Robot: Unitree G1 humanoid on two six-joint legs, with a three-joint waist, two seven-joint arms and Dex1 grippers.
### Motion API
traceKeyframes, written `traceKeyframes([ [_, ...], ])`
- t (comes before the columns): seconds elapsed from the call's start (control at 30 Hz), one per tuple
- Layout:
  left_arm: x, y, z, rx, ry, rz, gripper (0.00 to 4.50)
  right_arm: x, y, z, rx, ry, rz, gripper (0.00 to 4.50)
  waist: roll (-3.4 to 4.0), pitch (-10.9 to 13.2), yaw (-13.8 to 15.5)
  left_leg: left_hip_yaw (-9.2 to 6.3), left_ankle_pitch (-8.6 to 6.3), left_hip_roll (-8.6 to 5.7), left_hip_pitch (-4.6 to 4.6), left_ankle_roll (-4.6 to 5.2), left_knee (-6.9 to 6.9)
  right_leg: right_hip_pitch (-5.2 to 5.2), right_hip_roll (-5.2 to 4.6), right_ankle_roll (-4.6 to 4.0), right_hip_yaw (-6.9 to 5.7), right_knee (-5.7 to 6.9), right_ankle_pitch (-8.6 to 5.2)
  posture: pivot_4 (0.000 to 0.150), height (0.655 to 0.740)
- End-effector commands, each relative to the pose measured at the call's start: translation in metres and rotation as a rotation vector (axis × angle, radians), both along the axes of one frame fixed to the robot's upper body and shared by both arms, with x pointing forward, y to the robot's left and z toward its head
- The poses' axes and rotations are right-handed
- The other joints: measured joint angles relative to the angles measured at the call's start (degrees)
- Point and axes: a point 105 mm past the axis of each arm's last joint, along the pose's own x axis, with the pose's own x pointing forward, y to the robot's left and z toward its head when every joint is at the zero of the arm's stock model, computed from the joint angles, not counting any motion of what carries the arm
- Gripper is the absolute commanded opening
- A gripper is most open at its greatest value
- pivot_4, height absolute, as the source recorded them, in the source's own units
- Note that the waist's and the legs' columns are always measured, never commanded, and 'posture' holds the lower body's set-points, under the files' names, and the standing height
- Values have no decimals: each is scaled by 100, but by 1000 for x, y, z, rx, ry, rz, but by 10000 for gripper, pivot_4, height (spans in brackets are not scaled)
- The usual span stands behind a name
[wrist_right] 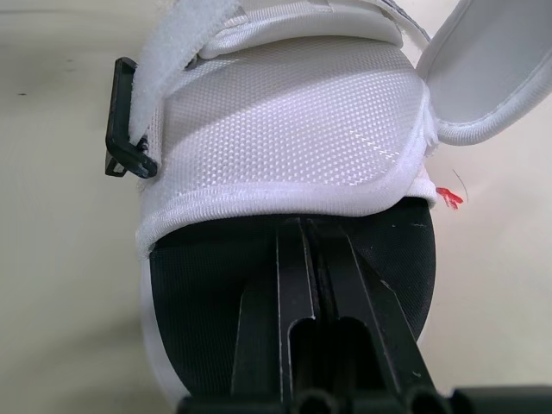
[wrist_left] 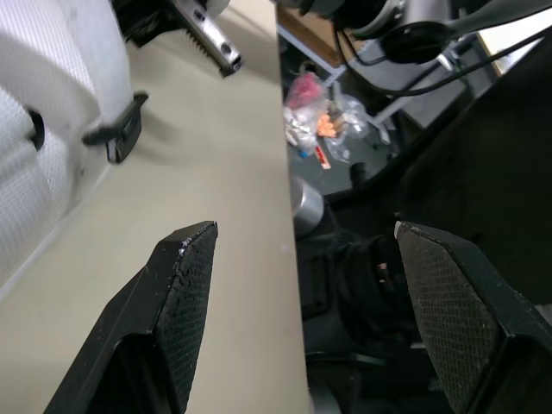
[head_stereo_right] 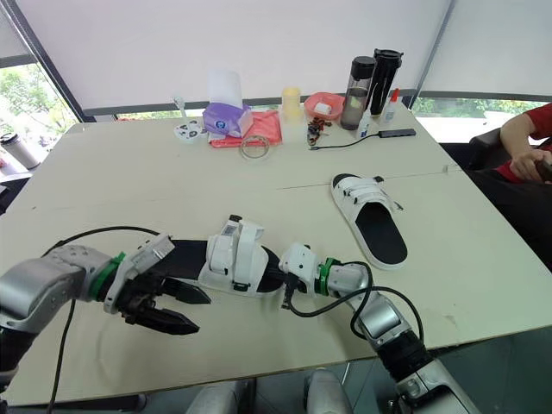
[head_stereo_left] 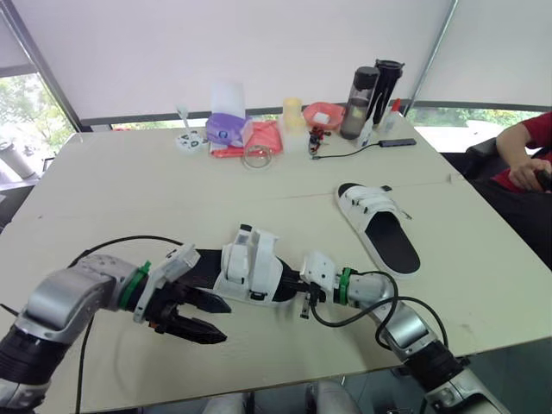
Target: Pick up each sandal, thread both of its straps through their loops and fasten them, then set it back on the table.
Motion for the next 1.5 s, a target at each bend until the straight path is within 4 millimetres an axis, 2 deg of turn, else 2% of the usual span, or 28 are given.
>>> traceKeyframes([
  [0.03, 9, -11, -11, -12, -101, 78, 33978, -9, -40, -79, -246, 236, -132, 0, 20, -8, -4, 0, 0, 0, -3, 0, 0, 0, 0, 0, 0, -11, 0, 1500, 7400],
  [0.1, 17, -19, -20, -40, -125, 142, 33978, -10, -40, -79, -246, 238, -128, 0, 29, -8, -8, 0, -2, 2, -8, 3, -2, 11, 0, -1, -2, -46, 1, 1500, 7400],
  [0.2, 23, -23, -26, -49, -144, 181, 33978, -10, -40, -79, -247, 238, -126, 0, 3, -12, -6, -2, -2, 2, -38, 4, -2, 17, 3, 0, -2, -49, 1, 1500, 7400],
  [0.43, 30, -25, -34, -53, -181, 221, 33978, -10, -40, -78, -251, 235, -122, 0, 8, -13, 16, -1, -2, 2, -10, 4, -2, -5, 2, -6, -1, -48, 4, 1500, 7400],
  [0.7, 36, -38, -22, -146, -156, 252, 33978, -11, -42, -79, -255, 235, -123, 0, 12, -16, 26, -1, -2, 2, -16, 4, -2, 2, 2, -5, -2, -63, 4, 1500, 7400],
  [1.07, 46, -34, -15, -176, -99, 362, 33978, -12, -43, -80, -255, 241, -129, 0, 7, -19, 41, -1, -2, 2, -21, 4, -2, -1, 3, -5, -3, -64, 4, 1500, 7400],
  [1.17, 48, -34, -18, -167, -77, 393, 25482, -12, -42, -80, -253, 239, -130, 0, 6, -19, 44, -1, -2, 2, -21, 4, -1, 0, 3, -5, -3, -65, 4, 1500, 7400],
  [1.33, 51, -34, -20, -167, -39, 437, 569, -11, -41, -79, -252, 236, -128, 0, 2, -22, 32, -1, -2, 2, -17, 4, -1, 0, 3, -5, -3, -64, 4, 1500, 7400],
  [1.5, 51, -34, -20, -168, -25, 454, 569, -11, -41, -80, -250, 239, -131, 0, -1, -23, 33, -1, -2, 2, -12, 4, -1, 4, 3, -5, -3, -64, 4, 1500, 7400],
])
